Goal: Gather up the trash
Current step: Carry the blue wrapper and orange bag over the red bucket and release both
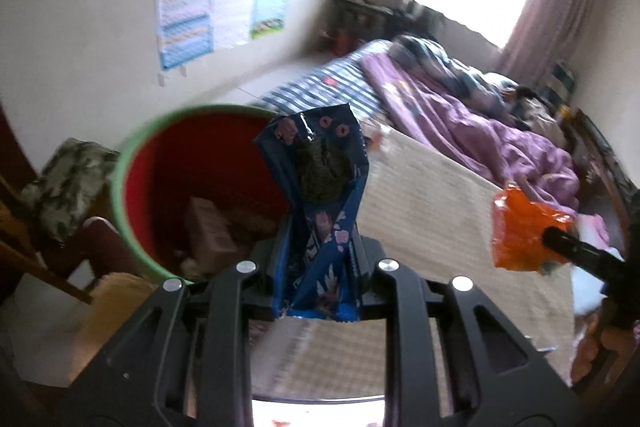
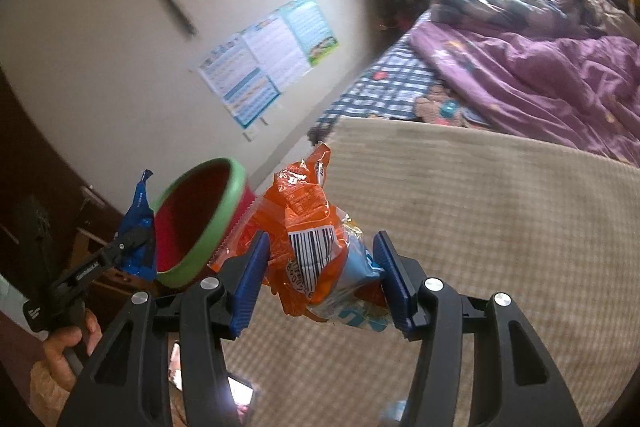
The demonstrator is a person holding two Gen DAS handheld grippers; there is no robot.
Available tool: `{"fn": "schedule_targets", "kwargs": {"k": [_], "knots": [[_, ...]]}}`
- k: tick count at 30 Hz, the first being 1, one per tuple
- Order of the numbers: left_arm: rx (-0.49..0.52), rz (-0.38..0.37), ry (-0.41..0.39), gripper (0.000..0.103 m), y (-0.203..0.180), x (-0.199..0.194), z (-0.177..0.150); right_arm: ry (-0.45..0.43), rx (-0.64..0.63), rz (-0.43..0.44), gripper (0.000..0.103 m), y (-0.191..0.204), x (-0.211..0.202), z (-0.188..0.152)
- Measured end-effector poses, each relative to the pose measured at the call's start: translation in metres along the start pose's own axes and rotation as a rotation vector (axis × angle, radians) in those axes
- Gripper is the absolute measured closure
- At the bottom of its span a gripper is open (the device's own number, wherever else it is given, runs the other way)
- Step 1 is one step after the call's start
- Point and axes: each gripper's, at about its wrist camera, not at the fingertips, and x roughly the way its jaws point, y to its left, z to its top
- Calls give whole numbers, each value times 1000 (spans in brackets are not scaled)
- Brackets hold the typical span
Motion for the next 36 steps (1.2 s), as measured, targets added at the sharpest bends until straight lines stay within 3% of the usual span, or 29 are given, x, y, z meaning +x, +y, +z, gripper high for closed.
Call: {"fn": "schedule_targets", "kwargs": {"k": [7, 12, 36], "knots": [[-11, 70, -4, 80, 20, 4, -1, -3, -59, 49, 50, 34, 12, 11], [-56, 61, 19, 80, 32, 8, -7, 11, -93, 68, 50, 50, 21, 12], [-83, 77, 37, 80, 41, 16, -6, 32, -202, 130, 50, 101, 57, 26]]}}
